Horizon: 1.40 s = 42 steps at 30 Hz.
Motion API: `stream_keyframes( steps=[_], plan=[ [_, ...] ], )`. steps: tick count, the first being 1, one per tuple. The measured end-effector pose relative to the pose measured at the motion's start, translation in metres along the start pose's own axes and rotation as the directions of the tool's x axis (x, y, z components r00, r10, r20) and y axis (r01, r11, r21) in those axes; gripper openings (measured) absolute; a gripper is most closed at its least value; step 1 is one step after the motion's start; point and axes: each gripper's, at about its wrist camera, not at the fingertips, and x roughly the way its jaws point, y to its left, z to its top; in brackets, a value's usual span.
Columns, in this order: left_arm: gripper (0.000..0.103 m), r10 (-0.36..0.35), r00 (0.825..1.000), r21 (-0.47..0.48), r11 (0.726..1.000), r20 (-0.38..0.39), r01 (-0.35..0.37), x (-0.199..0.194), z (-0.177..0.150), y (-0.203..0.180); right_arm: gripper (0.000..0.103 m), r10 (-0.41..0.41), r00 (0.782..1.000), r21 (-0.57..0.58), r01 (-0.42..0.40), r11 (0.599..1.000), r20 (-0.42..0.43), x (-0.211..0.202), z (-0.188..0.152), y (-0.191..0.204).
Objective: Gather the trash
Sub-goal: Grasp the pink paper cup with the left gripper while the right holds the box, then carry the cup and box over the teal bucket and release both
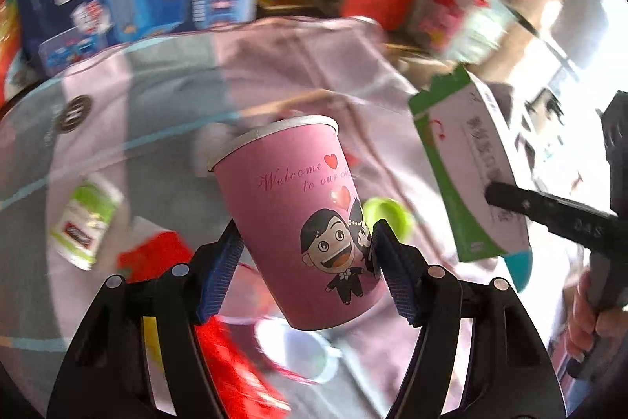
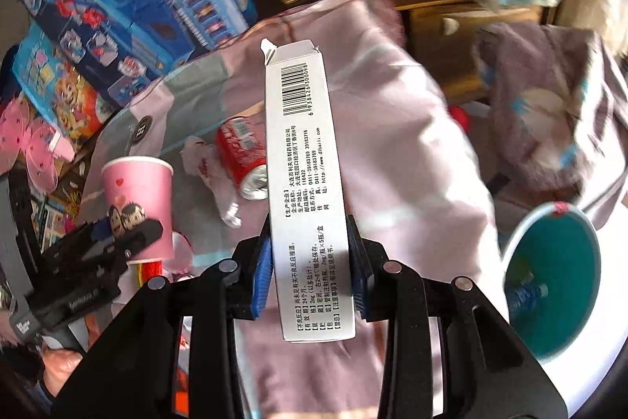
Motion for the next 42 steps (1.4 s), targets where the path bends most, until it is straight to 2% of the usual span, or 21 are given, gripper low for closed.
stream_keyframes(
  steps=[10, 17, 22, 29, 34, 38, 42],
  plan=[
    [0.069, -0.089, 0.993, 0.185, 0.977, -0.075, 0.102, 0.015, -0.019, -0.123, 0.032, -0.065, 0.996, 0.187, 0.051, 0.981, 0.067, -0.066, -0.043, -0.110],
    [0.069, -0.141, 0.979, 0.311, 0.933, -0.148, 0.181, 0.039, -0.029, -0.208, 0.032, -0.132, 0.987, 0.329, 0.096, 0.939, 0.090, -0.101, -0.081, -0.192],
    [0.069, -0.177, 0.962, 0.368, 0.897, -0.208, 0.245, 0.061, -0.041, -0.264, 0.032, -0.181, 0.981, 0.412, 0.139, 0.901, 0.065, -0.110, -0.103, -0.239],
    [0.069, -0.179, 0.937, 0.413, 0.861, -0.300, 0.296, 0.104, -0.052, -0.314, 0.032, -0.187, 0.982, 0.486, 0.146, 0.862, 0.037, -0.103, -0.118, -0.280],
    [0.072, -0.159, 0.922, 0.445, 0.838, -0.353, 0.315, 0.134, -0.059, -0.341, 0.032, -0.180, 0.984, 0.499, 0.157, 0.852, -0.002, -0.090, -0.121, -0.292],
    [0.074, -0.134, 0.917, 0.452, 0.838, -0.375, 0.307, 0.151, -0.062, -0.346, 0.032, -0.175, 0.984, 0.502, 0.163, 0.849, -0.024, -0.081, -0.120, -0.297],
    [0.080, -0.119, 0.915, 0.438, 0.849, -0.386, 0.295, 0.160, -0.060, -0.339, 0.032, -0.170, 0.984, 0.502, 0.169, 0.848, -0.043, -0.071, -0.117, -0.301]
  ],
)
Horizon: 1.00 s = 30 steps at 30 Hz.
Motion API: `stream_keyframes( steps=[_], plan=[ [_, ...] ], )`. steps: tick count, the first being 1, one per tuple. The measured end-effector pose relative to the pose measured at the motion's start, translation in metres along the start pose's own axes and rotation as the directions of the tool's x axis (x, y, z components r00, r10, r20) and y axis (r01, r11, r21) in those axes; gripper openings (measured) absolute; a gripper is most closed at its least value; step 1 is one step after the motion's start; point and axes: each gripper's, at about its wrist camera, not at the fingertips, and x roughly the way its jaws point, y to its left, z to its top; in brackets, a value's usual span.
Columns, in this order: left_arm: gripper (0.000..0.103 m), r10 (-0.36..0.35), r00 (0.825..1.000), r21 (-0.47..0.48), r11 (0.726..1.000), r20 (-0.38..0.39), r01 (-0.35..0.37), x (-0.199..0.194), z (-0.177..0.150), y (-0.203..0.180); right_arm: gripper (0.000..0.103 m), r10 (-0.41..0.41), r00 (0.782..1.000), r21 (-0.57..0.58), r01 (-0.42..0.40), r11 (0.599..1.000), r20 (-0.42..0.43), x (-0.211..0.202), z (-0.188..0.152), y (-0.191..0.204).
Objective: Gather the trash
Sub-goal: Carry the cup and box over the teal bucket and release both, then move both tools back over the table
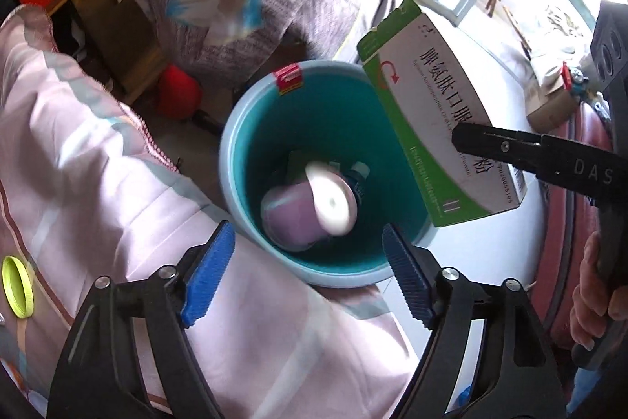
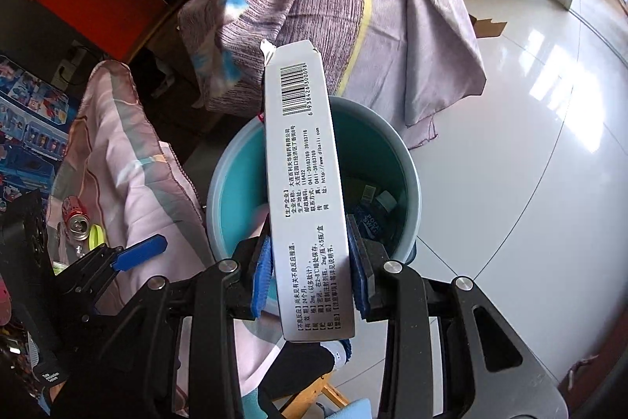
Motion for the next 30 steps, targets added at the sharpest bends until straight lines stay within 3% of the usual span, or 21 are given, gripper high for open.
stream_keyframes(
  steps=[7, 8, 9, 15, 21, 30],
  plan=[
    [0.088, -0.004, 1.000, -0.039, 0.999, 0.006, 0.004, -0.006, -0.007, 0.018, 0.035, 0.019, 0.998, 0.007, -0.019, 1.000, -0.062, 0.023, 0.002, 0.007],
    [0.089, -0.008, 1.000, -0.044, 0.999, 0.009, 0.008, -0.008, -0.009, 0.021, 0.041, 0.026, 0.997, 0.012, -0.025, 1.000, -0.072, 0.026, 0.002, 0.008],
    [0.091, -0.011, 1.000, -0.047, 0.999, 0.011, 0.011, -0.010, -0.009, 0.022, 0.056, 0.032, 0.996, 0.018, -0.031, 0.999, -0.082, 0.028, 0.002, 0.009],
    [0.094, -0.022, 0.999, -0.052, 0.998, 0.026, 0.023, -0.022, -0.018, 0.025, 0.073, -0.023, 0.998, 0.013, 0.023, 1.000, -0.054, 0.021, -0.001, 0.015],
    [0.095, -0.033, 0.999, -0.067, 0.997, 0.043, 0.035, -0.033, -0.029, 0.029, 0.079, -0.082, 0.995, 0.003, 0.082, 0.997, -0.056, 0.012, -0.005, 0.023],
    [0.096, -0.020, 0.996, -0.120, 0.992, 0.092, 0.031, -0.067, -0.059, 0.051, 0.083, -0.082, 0.996, -0.040, 0.080, 0.996, -0.045, -0.005, -0.023, 0.060]
  ],
)
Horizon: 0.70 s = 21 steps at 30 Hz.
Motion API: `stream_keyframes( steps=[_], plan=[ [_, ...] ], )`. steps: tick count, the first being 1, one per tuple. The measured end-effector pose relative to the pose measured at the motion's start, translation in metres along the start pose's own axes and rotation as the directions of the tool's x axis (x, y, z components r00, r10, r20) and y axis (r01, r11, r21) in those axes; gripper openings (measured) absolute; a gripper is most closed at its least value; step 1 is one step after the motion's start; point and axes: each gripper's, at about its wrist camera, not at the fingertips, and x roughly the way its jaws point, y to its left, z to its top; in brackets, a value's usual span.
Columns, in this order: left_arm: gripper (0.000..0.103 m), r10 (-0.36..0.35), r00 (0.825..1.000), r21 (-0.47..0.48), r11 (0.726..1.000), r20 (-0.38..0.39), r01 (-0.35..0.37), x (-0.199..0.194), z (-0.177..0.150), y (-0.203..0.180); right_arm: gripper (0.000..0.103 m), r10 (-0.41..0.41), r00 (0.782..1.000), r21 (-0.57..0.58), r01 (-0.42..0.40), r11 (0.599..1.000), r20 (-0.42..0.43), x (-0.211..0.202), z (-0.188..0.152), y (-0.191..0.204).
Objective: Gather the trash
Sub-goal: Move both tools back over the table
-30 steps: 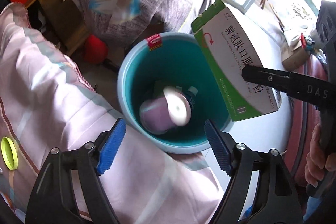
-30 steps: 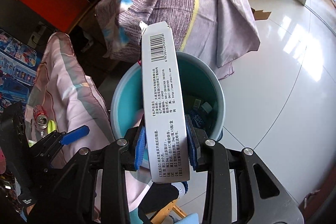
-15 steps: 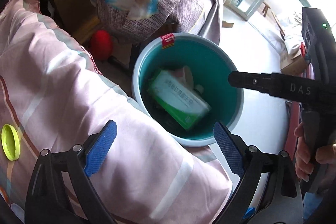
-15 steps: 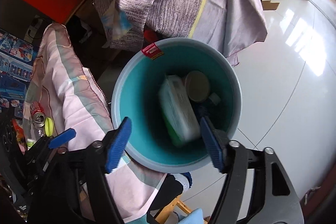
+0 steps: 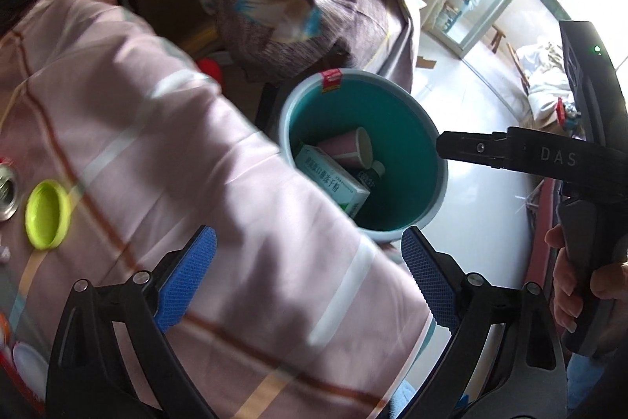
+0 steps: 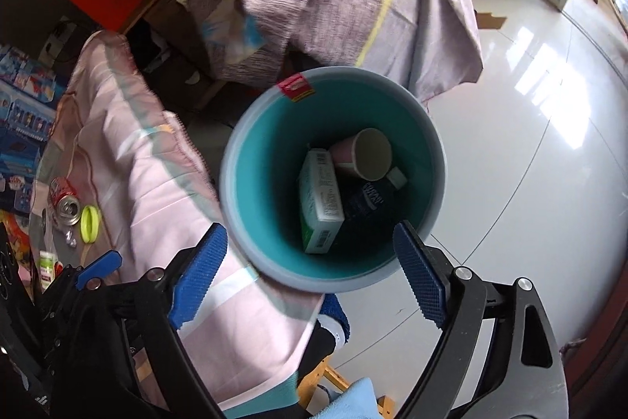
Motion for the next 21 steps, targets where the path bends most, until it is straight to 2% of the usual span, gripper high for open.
stream_keyframes(
  steps=[12, 21],
  plan=[
    [0.097, 0.086, 0.994, -0.151, 0.986, 0.070, -0.074, -0.063, -0.049, 0.082, 0.083, 0.025, 0.999, -0.177, -0.029, 0.984, -0.028, -0.004, -0.029, 0.097],
    [0.097, 0.211, 0.974, -0.289, 0.940, 0.083, -0.179, -0.113, -0.097, 0.163, 0.083, 0.041, 0.996, -0.311, -0.064, 0.948, -0.081, 0.009, -0.055, 0.175]
  ],
)
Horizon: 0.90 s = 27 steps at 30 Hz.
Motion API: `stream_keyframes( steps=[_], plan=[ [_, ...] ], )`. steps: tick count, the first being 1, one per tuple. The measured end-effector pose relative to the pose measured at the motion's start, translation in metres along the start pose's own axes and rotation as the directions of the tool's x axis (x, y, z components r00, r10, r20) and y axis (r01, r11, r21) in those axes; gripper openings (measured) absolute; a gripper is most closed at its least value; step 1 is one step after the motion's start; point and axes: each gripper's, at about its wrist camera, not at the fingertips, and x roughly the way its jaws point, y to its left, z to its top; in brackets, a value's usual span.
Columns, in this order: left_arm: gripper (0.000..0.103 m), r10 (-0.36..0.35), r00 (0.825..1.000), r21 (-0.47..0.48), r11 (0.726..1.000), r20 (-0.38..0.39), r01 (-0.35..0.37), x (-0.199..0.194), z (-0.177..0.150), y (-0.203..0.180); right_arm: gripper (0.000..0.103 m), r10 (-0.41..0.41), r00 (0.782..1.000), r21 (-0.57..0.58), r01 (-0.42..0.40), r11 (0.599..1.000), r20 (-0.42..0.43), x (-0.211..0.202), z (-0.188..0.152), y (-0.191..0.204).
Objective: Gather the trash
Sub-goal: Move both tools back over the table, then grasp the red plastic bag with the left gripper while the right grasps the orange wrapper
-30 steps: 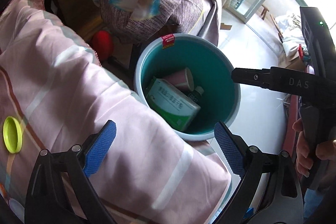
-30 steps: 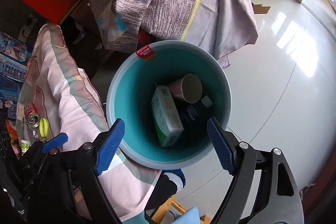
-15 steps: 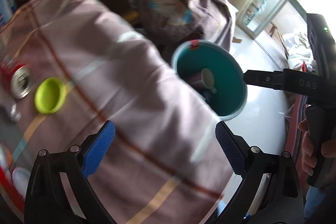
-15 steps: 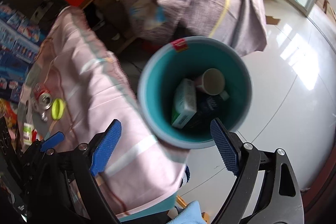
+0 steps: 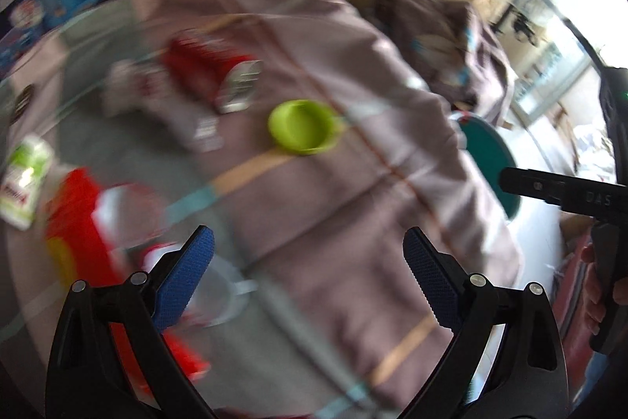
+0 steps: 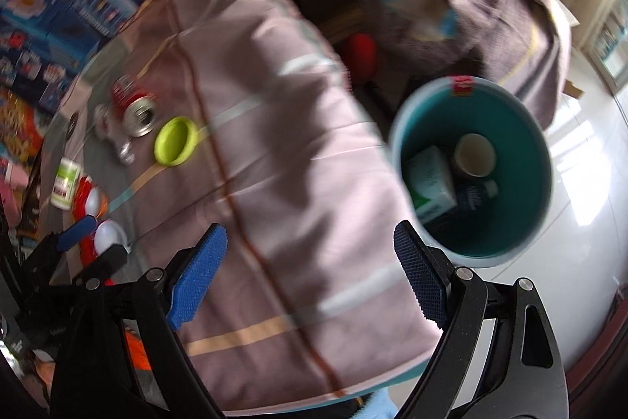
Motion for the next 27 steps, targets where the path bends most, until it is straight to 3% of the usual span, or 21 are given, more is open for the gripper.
stream_keyframes(
  steps=[7, 12, 21, 25, 26, 27],
  plan=[
    [0.097, 0.109, 0.994, -0.133, 0.985, 0.006, -0.107, -0.029, -0.028, 0.087, 0.083, 0.026, 0.998, -0.084, -0.031, 0.996, -0.052, 0.018, -0.009, 0.053],
    [0.097, 0.107, 0.994, -0.242, 0.964, -0.017, -0.108, -0.028, -0.041, 0.125, 0.083, 0.032, 0.996, -0.129, -0.042, 0.991, -0.082, 0.028, -0.017, 0.080],
    [0.097, 0.106, 0.992, -0.274, 0.954, -0.068, -0.121, -0.001, -0.046, 0.134, 0.083, 0.027, 0.993, -0.138, -0.043, 0.990, -0.113, 0.038, -0.024, 0.090],
    [0.097, 0.094, 0.994, -0.285, 0.953, -0.055, -0.106, 0.008, -0.045, 0.136, 0.083, 0.019, 0.992, -0.139, -0.037, 0.990, -0.124, 0.043, -0.026, 0.092],
    [0.095, 0.092, 0.995, -0.288, 0.952, -0.045, -0.101, 0.007, -0.046, 0.136, 0.083, 0.020, 0.992, -0.138, -0.038, 0.990, -0.127, 0.044, -0.027, 0.092],
    [0.087, 0.095, 0.995, -0.286, 0.953, -0.033, -0.101, 0.006, -0.047, 0.136, 0.083, 0.020, 0.992, -0.139, -0.038, 0.990, -0.128, 0.045, -0.028, 0.093]
  ],
)
